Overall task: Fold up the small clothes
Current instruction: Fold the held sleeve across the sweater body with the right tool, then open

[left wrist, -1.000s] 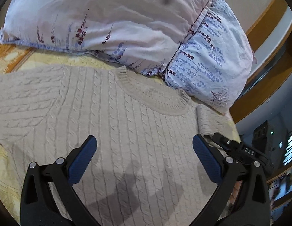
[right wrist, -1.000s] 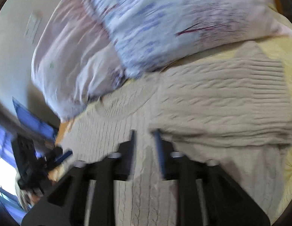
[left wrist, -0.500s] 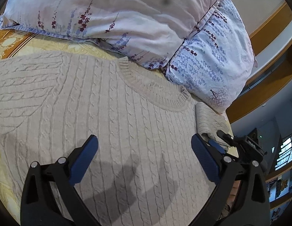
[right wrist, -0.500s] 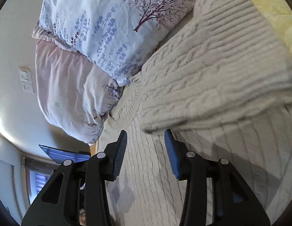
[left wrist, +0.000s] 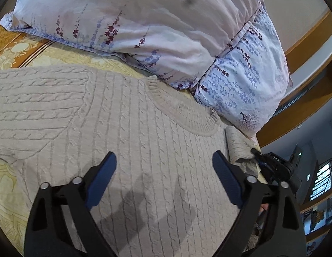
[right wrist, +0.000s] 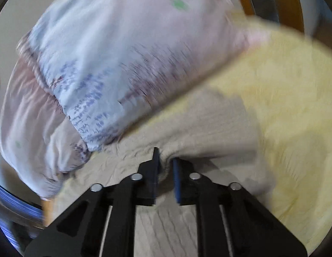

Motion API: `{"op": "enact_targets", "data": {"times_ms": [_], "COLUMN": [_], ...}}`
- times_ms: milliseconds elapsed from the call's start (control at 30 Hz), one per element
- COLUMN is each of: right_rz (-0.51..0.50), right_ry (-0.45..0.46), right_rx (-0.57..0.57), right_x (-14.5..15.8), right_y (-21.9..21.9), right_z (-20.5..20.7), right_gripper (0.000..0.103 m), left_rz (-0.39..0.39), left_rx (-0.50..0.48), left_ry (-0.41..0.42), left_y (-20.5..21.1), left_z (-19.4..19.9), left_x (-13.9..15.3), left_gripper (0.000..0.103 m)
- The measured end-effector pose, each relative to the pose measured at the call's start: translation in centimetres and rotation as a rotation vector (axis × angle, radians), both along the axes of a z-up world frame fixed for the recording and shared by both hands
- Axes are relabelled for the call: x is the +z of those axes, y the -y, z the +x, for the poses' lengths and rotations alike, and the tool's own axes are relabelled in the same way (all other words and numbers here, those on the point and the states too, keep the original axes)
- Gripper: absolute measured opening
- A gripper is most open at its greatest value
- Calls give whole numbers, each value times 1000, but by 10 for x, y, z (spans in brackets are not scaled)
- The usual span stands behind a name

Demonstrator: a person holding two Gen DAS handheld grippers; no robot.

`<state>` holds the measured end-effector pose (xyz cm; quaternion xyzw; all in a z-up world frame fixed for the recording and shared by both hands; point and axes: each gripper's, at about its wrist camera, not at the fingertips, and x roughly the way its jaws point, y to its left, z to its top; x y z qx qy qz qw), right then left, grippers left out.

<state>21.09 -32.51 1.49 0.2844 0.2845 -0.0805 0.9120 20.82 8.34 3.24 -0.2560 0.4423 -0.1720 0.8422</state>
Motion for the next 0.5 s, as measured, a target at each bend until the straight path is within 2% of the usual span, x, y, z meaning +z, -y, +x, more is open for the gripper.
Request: {"op": "enact_targets", "data": {"times_ms": [67,133,200,233,333,400,467,500], "right_rz": [-150,-222,-248,-254,-230,-192,-102,-67], "right_ry": [79,139,161,137,10,-36,-30,-25], "right_rx": [64,194,334,462,715,755,716,696], "right_x": [24,41,48,46,23,11,6,6], "right_y": [-33,-70,-108,-136,-189,-195,-171,-161], "right_z": [-3,-4,-1,6,22,22,13,7], "right_gripper": [9,9,9,9,16,34,48,50], "left_rz": [-20,-36,-64,-92,-139,-152,-166,-178], "left_rx": [8,24,33,35,39,39,40,36], "left_ry": [-1,-5,-10,-13,-31,-43,-62,-69], "left_y": [-6,-12,-16,-18,-20,-20,-19,-18], "left_z": [0,2,3,3,5,5,7,8], "left_x": [-1,-2,-3,-4,-6,-8,-12,-13], "left_gripper": [85,84,83,82,79,76,73,69]}}
